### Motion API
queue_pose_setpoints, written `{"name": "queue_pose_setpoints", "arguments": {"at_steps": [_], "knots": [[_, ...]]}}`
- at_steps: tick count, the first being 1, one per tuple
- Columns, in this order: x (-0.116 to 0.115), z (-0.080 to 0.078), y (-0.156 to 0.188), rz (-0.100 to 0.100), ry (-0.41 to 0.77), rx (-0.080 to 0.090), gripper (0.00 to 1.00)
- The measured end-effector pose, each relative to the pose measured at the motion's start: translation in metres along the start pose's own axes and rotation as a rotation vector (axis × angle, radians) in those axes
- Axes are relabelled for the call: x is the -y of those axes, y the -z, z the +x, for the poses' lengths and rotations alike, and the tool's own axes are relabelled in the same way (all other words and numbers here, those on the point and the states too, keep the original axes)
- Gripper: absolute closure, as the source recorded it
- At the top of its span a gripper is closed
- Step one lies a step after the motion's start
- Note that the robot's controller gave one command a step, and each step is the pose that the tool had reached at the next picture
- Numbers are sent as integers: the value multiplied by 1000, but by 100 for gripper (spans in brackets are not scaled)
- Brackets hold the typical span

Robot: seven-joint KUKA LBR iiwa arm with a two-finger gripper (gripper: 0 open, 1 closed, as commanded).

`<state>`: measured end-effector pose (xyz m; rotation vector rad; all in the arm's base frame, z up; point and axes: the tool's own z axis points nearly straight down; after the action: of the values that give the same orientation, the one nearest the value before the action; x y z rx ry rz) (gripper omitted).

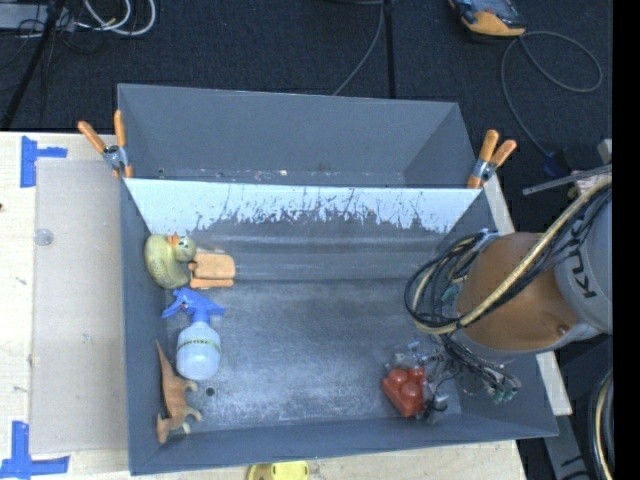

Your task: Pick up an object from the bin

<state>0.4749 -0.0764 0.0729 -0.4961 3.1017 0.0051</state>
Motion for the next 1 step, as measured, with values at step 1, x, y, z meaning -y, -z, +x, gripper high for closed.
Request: {"name": "queue_pose_setpoints", "arguments": {"at_steps": [1], "knots": [[-1,1,11,-1,1,-2,100]]}}
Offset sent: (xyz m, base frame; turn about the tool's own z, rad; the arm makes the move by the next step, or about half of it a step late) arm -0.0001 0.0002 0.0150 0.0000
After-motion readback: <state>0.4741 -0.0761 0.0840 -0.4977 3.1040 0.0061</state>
